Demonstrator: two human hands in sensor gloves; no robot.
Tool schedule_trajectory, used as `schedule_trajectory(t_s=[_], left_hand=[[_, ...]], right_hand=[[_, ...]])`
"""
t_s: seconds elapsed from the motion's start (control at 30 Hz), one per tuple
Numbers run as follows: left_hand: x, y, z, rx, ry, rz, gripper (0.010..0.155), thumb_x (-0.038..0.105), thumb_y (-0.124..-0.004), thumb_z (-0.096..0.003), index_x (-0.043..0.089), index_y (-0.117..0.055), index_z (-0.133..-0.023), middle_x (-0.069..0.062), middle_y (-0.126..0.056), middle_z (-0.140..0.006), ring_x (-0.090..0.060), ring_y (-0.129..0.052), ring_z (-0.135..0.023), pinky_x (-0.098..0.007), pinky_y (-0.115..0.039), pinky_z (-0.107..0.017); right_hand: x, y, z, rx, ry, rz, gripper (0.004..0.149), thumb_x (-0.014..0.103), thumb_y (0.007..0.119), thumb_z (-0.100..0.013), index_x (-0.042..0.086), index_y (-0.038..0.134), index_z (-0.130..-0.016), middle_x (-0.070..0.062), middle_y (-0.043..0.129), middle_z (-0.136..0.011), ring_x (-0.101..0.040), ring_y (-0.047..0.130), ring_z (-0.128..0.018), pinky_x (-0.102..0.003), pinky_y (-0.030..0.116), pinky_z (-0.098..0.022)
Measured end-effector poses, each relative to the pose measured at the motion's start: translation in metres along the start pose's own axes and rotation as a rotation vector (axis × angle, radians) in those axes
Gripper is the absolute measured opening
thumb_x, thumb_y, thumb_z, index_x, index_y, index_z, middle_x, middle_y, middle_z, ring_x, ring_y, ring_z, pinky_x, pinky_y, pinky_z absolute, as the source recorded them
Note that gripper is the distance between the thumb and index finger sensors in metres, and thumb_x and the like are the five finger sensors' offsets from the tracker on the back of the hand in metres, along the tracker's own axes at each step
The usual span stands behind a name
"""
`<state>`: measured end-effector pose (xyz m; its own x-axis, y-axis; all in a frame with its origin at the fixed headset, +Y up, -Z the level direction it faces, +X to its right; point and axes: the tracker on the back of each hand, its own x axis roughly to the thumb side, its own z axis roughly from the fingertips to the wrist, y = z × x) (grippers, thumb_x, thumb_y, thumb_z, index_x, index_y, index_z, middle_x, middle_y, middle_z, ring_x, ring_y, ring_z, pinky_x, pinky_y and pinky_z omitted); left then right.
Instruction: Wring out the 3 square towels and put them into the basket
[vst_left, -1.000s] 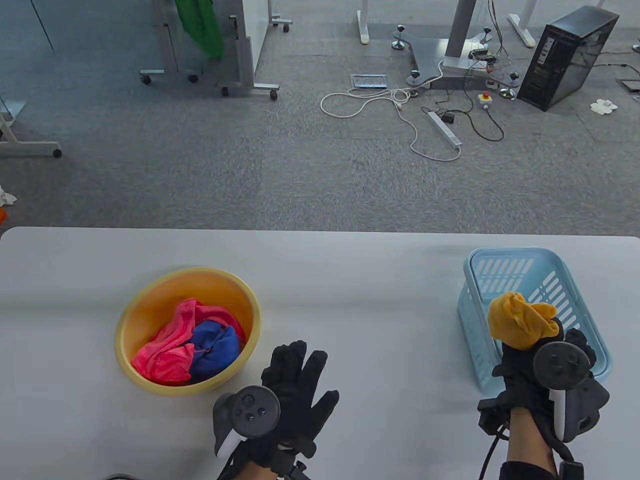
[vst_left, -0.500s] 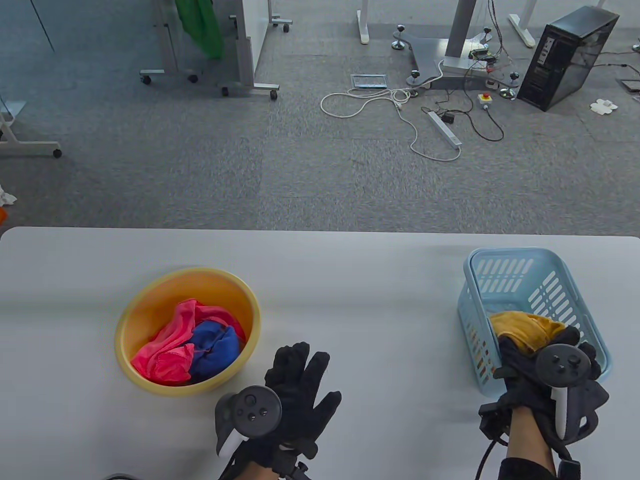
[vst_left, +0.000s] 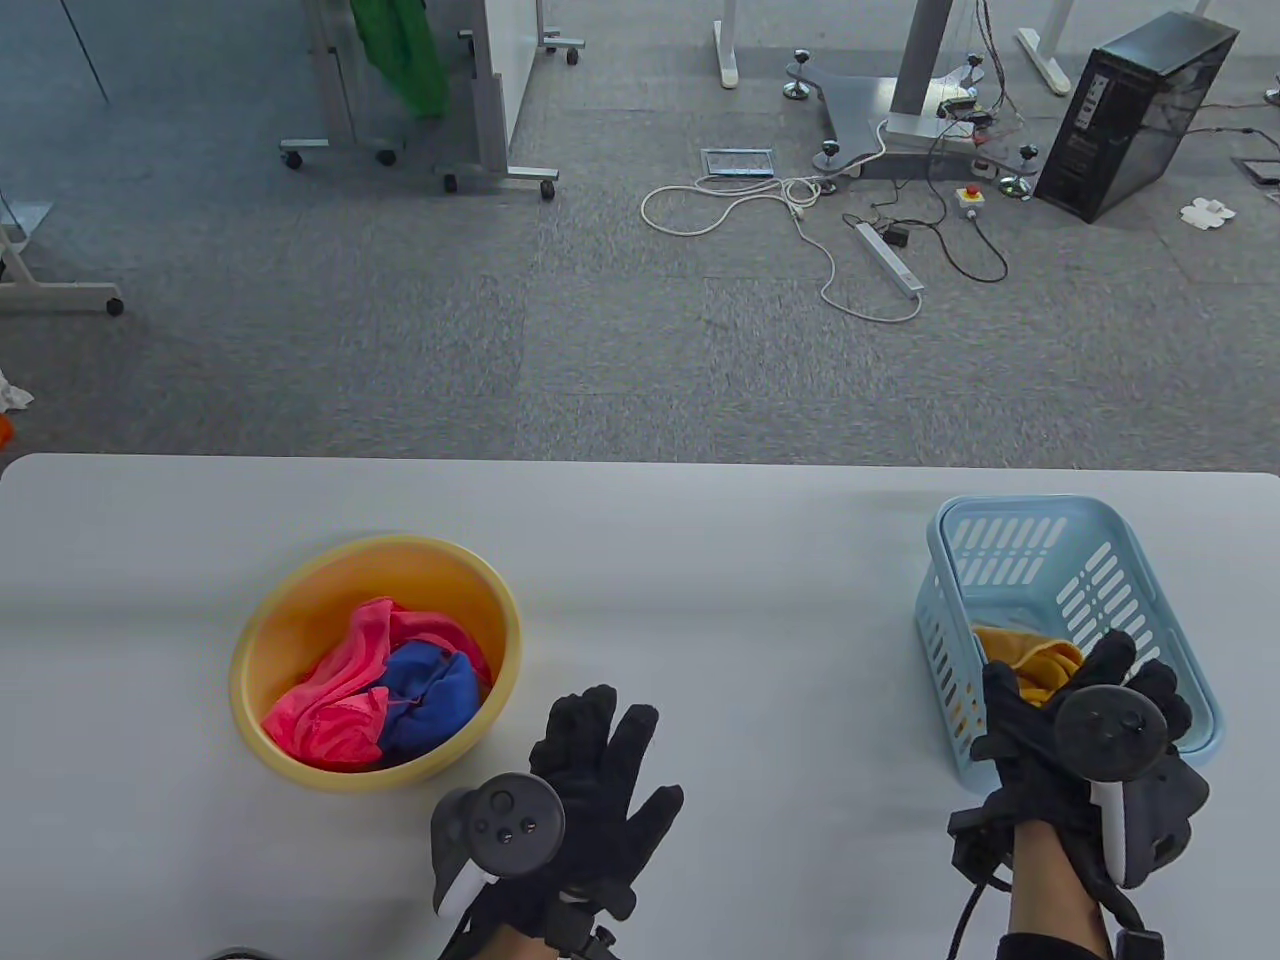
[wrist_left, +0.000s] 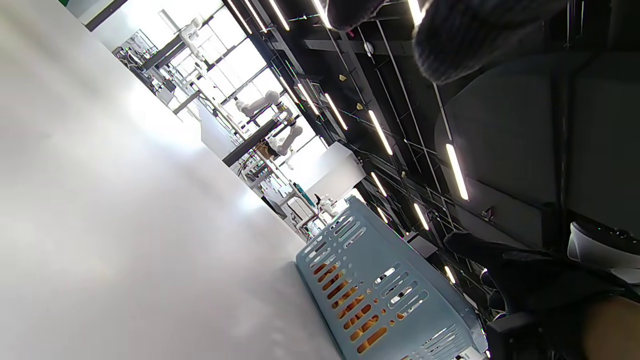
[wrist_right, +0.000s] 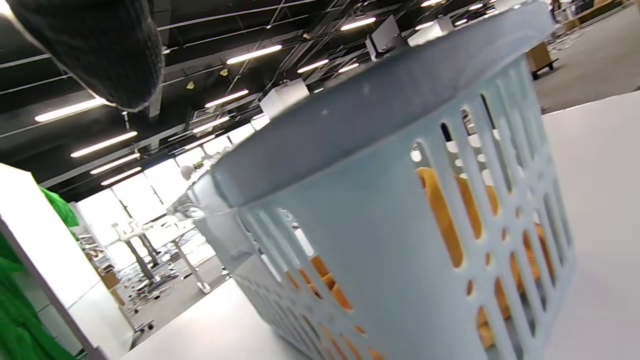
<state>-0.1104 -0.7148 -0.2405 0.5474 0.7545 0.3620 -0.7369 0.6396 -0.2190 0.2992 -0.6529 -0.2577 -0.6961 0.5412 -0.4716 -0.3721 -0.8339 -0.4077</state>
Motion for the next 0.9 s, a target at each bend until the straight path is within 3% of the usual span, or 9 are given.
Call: schedule_trajectory(t_s=[0.13, 0.23, 0.3, 0.53, 0.67, 0.9], left_hand=[[0.003, -0.001, -0.001, -0.006, -0.01, 0.005, 0.075, 0.056, -0.075, -0.0585, 0.027, -0.041, -0.119, -0.016, -0.017, -0.121, -0.048, -0.007, -0.109, -0.075, -0.018, -0.068], [0.008, -0.002, -0.001, -0.011, -0.023, 0.007, 0.075, 0.056, -0.075, -0.0585, 0.027, -0.04, -0.119, -0.016, -0.016, -0.121, -0.048, -0.006, -0.109, -0.075, -0.018, -0.068], [0.01, -0.003, 0.0, -0.011, -0.028, -0.007, 0.075, 0.056, -0.075, -0.0585, 0.027, -0.04, -0.119, -0.016, -0.016, -0.121, -0.048, -0.006, -0.109, -0.075, -0.018, -0.068], [0.009, -0.003, 0.001, -0.005, -0.023, -0.016, 0.076, 0.058, -0.074, -0.0581, 0.027, -0.04, -0.119, -0.016, -0.017, -0.121, -0.048, -0.006, -0.109, -0.075, -0.018, -0.068], [0.009, -0.002, 0.001, -0.002, -0.021, -0.025, 0.076, 0.057, -0.074, -0.0582, 0.027, -0.04, -0.119, -0.016, -0.017, -0.121, -0.048, -0.006, -0.109, -0.075, -0.018, -0.068], [0.008, -0.005, 0.0, -0.02, -0.015, -0.013, 0.076, 0.057, -0.074, -0.0583, 0.027, -0.04, -0.119, -0.017, -0.017, -0.121, -0.048, -0.007, -0.109, -0.075, -0.018, -0.068]], right_hand=[[0.016, -0.001, 0.012, 0.034, -0.085, -0.094, 0.103, 0.057, 0.087, -0.05, 0.015, 0.018, -0.112, -0.026, 0.006, -0.111, -0.057, 0.007, -0.098, -0.073, 0.019, -0.071], [0.042, 0.001, 0.031, 0.015, -0.278, 0.041, 0.101, 0.058, 0.086, -0.05, 0.014, 0.02, -0.113, -0.026, 0.008, -0.111, -0.058, 0.01, -0.098, -0.073, 0.021, -0.071], [0.06, 0.004, 0.046, 0.048, -0.374, 0.028, 0.101, 0.058, 0.086, -0.05, 0.015, 0.02, -0.113, -0.026, 0.009, -0.112, -0.058, 0.011, -0.099, -0.074, 0.022, -0.071], [0.098, 0.027, 0.086, 0.151, -0.566, 0.064, 0.101, 0.058, 0.086, -0.05, 0.015, 0.021, -0.114, -0.023, 0.011, -0.114, -0.057, 0.012, -0.101, -0.074, 0.023, -0.071], [0.103, 0.046, 0.103, 0.229, -0.616, 0.032, 0.1, 0.059, 0.086, -0.049, 0.016, 0.024, -0.115, -0.023, 0.01, -0.115, -0.058, 0.01, -0.1, -0.075, 0.021, -0.071], [0.094, 0.087, 0.125, 0.367, -0.573, -0.094, 0.099, 0.059, 0.086, -0.05, 0.015, 0.025, -0.115, -0.024, 0.008, -0.115, -0.058, 0.007, -0.1, -0.076, 0.019, -0.07]])
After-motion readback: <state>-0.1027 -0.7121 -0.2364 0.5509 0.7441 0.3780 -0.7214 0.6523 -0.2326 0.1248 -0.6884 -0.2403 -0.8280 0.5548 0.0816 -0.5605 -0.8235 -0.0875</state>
